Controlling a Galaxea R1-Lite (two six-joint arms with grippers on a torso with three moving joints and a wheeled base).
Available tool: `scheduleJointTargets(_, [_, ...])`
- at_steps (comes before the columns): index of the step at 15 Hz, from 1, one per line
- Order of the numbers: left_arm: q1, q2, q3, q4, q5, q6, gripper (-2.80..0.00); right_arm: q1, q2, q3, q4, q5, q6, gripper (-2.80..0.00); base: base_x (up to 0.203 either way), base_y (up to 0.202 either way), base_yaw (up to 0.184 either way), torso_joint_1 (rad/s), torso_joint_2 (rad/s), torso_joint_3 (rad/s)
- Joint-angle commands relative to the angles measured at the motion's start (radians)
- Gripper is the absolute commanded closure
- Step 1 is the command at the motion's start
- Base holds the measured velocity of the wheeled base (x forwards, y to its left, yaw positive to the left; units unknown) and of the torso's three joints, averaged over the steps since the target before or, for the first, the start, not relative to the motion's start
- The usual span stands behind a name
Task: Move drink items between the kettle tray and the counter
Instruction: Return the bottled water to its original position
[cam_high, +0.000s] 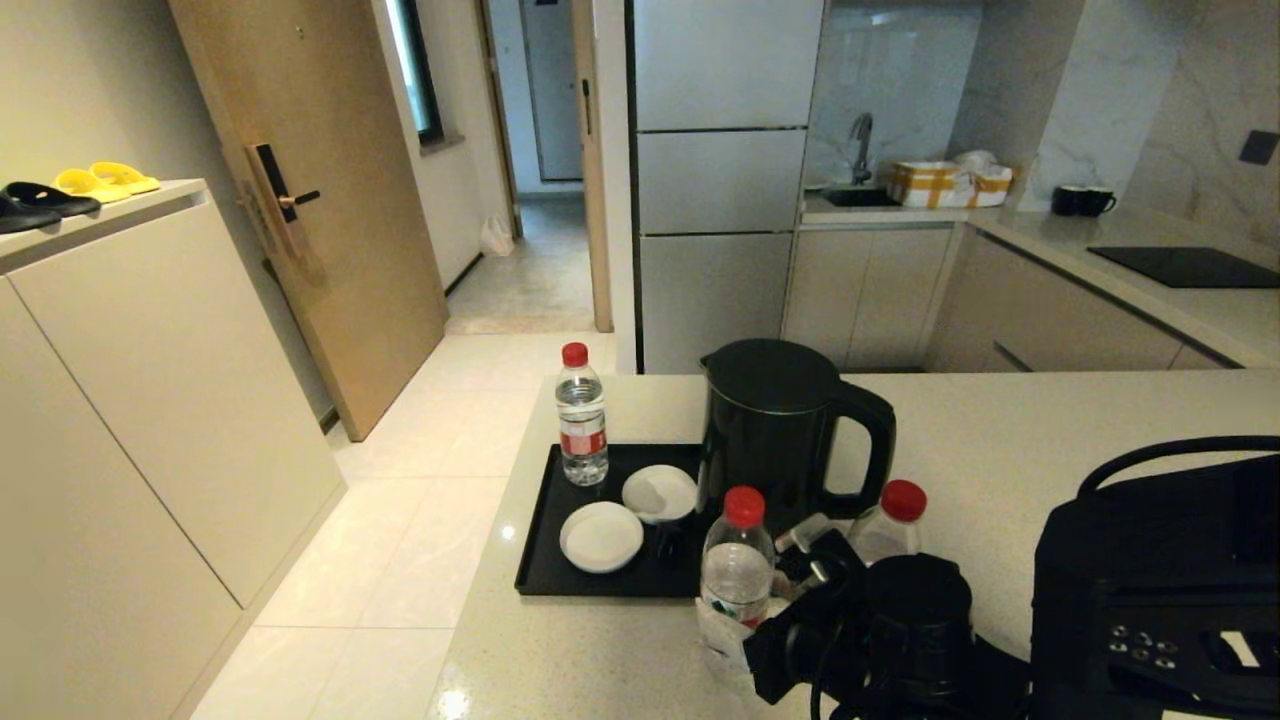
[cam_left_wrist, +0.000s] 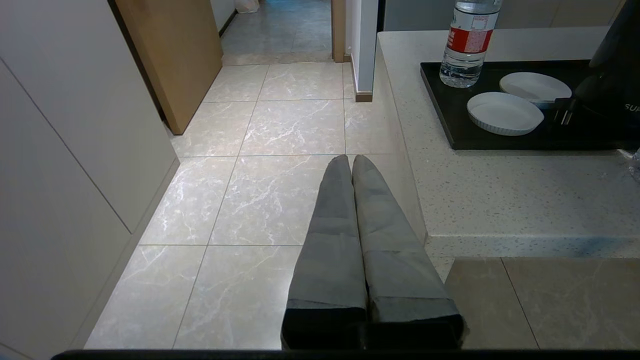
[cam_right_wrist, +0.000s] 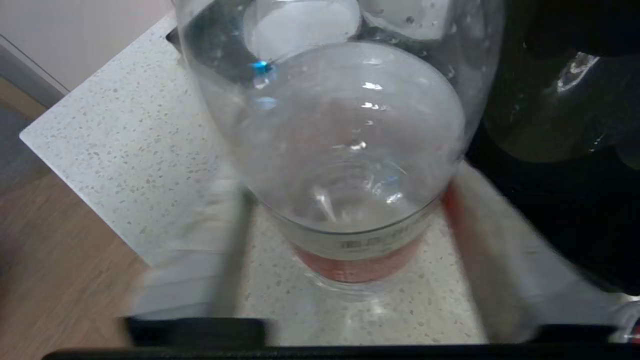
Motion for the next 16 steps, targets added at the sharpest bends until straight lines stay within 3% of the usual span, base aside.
scheduleJointTargets(1, [0.000, 0.001, 0.000, 0.000, 0.000, 0.000, 0.00, 0.001, 0.002, 0.004, -0.009, 0.000, 0.001, 0.00, 0.000, 0.000, 0.000, 0.000, 0.00, 0.000])
scheduleJointTargets(7, [0.000, 0.001, 0.000, 0.000, 0.000, 0.000, 0.00, 0.004, -0.085, 0.024, 0.021, 0.007, -0.002, 0.00, 0.000, 0.000, 0.000, 0.000, 0.00, 0.000])
scheduleJointTargets(9, [0.000, 0.001, 0.000, 0.000, 0.000, 0.000, 0.00, 0.014, -0.186, 0.023, 0.100, 0.011, 0.000, 0.00, 0.000, 0.000, 0.000, 0.000, 0.00, 0.000])
scheduleJointTargets(13, [0.000, 0.001, 0.000, 0.000, 0.000, 0.000, 0.00, 0.049, -0.463, -0.037, 0.417, 0.012, 0.029, 0.00, 0.000, 0.000, 0.000, 0.000, 0.00, 0.000])
scheduleJointTargets(16, [0.000, 0.000, 0.000, 0.000, 0.000, 0.000, 0.00, 0.082, -0.419, -0.114, 0.476, 0.005, 0.041, 0.00, 0.000, 0.000, 0.000, 0.000, 0.00, 0.000])
